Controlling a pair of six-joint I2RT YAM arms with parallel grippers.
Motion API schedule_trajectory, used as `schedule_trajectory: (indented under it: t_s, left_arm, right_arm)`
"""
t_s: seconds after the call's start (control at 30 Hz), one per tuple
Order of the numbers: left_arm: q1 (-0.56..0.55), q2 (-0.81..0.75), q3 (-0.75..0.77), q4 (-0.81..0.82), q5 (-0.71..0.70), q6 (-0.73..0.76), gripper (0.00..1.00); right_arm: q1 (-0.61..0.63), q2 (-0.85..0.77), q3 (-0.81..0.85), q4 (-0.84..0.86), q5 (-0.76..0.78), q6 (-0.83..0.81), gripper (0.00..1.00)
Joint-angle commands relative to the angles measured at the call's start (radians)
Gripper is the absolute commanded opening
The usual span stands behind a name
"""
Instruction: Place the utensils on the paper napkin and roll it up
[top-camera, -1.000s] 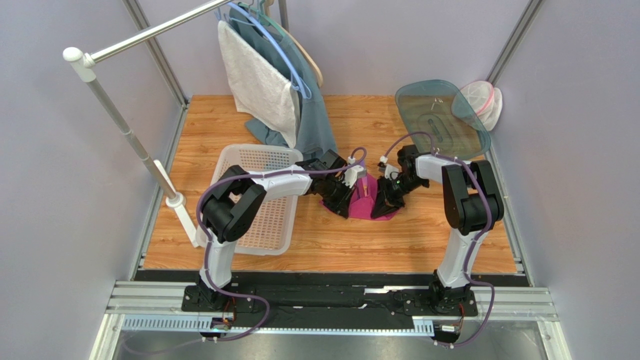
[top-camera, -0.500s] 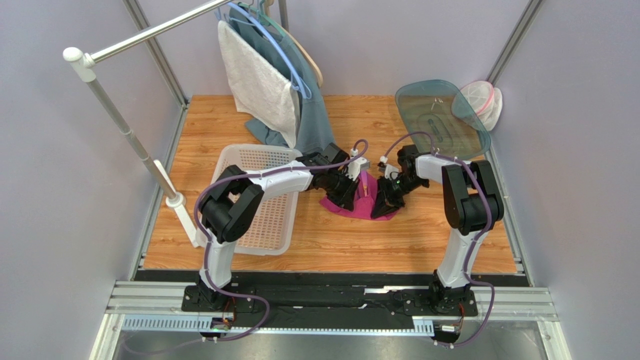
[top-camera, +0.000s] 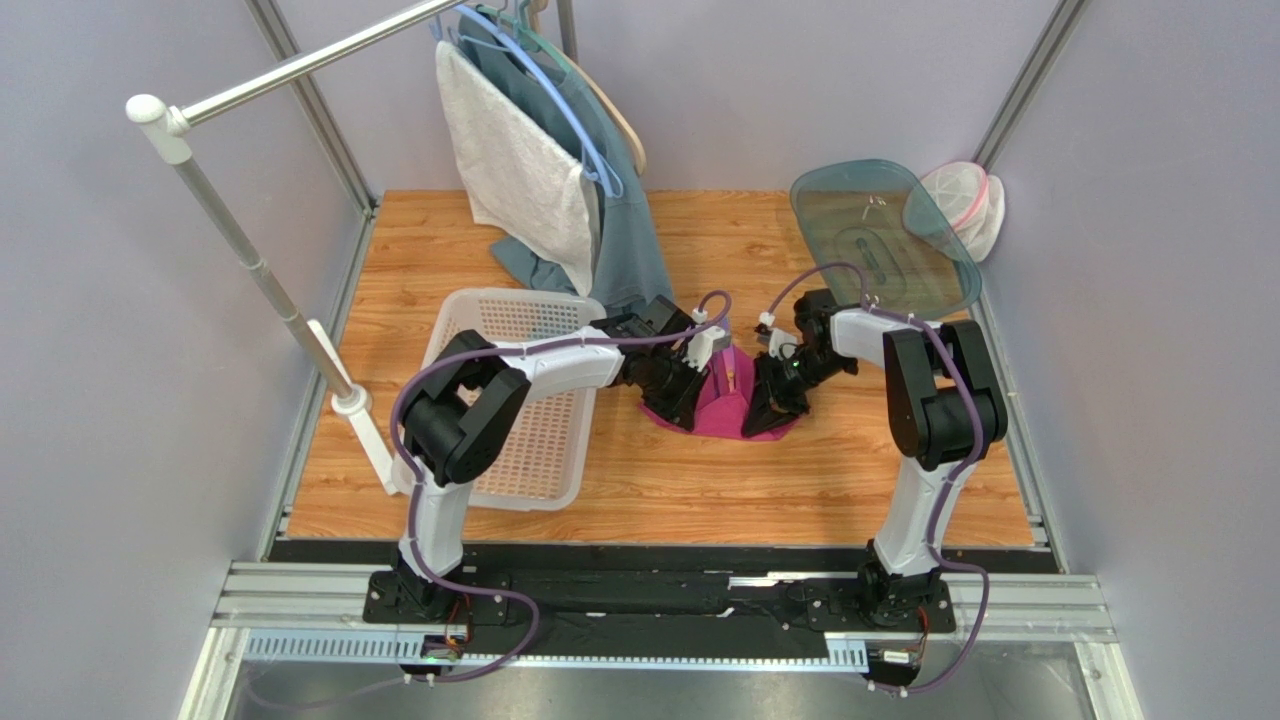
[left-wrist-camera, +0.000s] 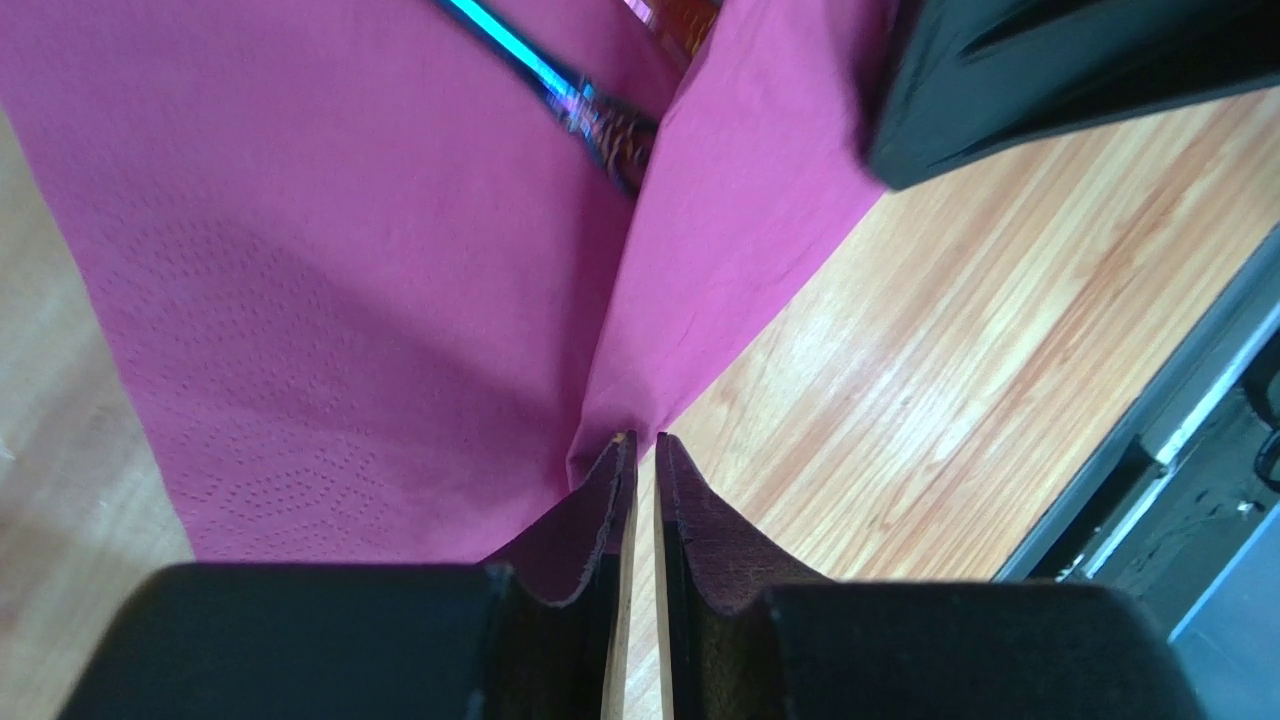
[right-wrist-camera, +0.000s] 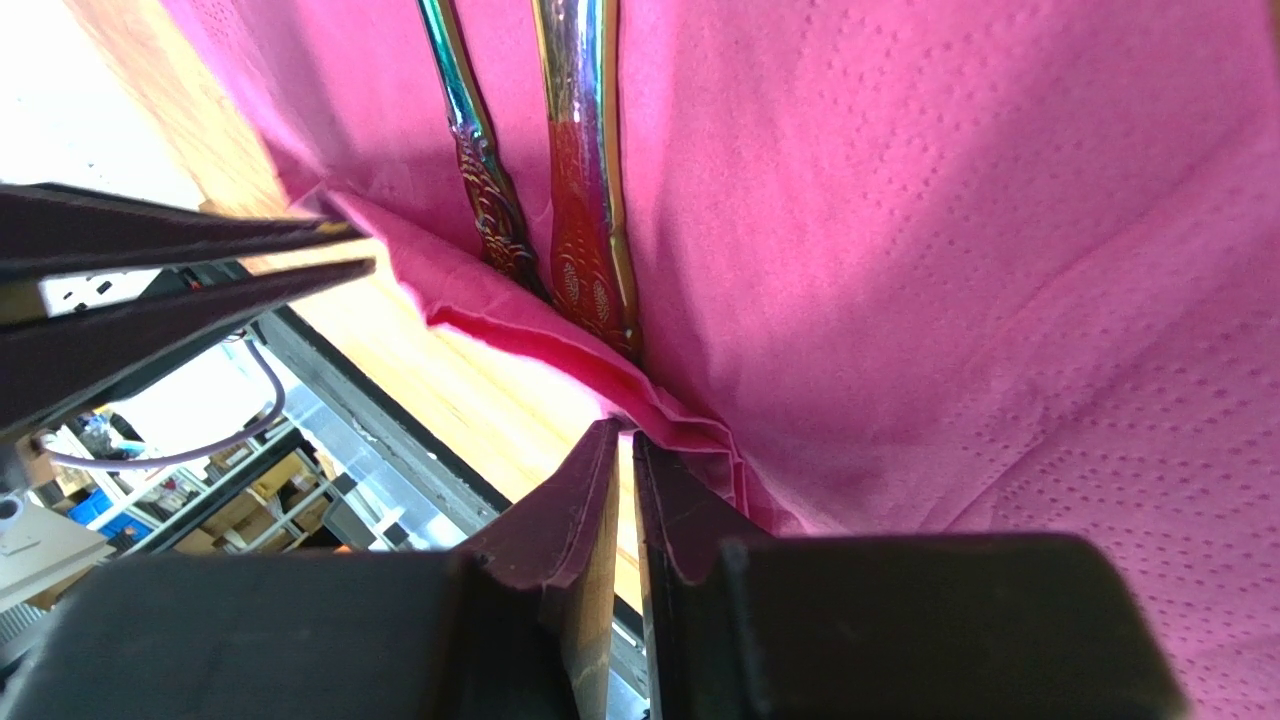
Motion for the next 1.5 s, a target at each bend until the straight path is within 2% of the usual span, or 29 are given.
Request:
schedule_trajectory:
  t_s: [0.0,0.33,0.63,0.93,1.07,1.47]
  left_arm:
    - [0.009,0.005,-0.033,-0.027,-0.016,0.003,0.16]
    - [0.011,0.002,-0.076,-0.032,0.010,0.003,0.14]
    - [0.011,-0.004,-0.061,0.005,0.073,0.004,0.14]
    - [0.011,-0.148,-0.121,0.276,0.149,-0.060,0.23]
    - [0.009,-0.093,-0.034,0.303,0.118,-0.072,0.27]
    - [0.009,0.083,0.132,0.303,0.092,-0.138,0.28]
  right_arm:
    - [0.003,0.010,0.026,0.033,0.069,-0.012,0.15]
    - [0.003,-0.002,0.042,0.023,0.071,-0.015,0.15]
    - [0.005,-0.034,0.046,0.049,-0.004,0.034,0.17]
    - [0.005,-0.002,0.040,0.043,0.025,0.013,0.16]
    - [0.005,0.000,0.042,0.043,0.023,0.013,0.16]
    - [0.005,-0.013,0.054,0.036,0.007,0.028,0.17]
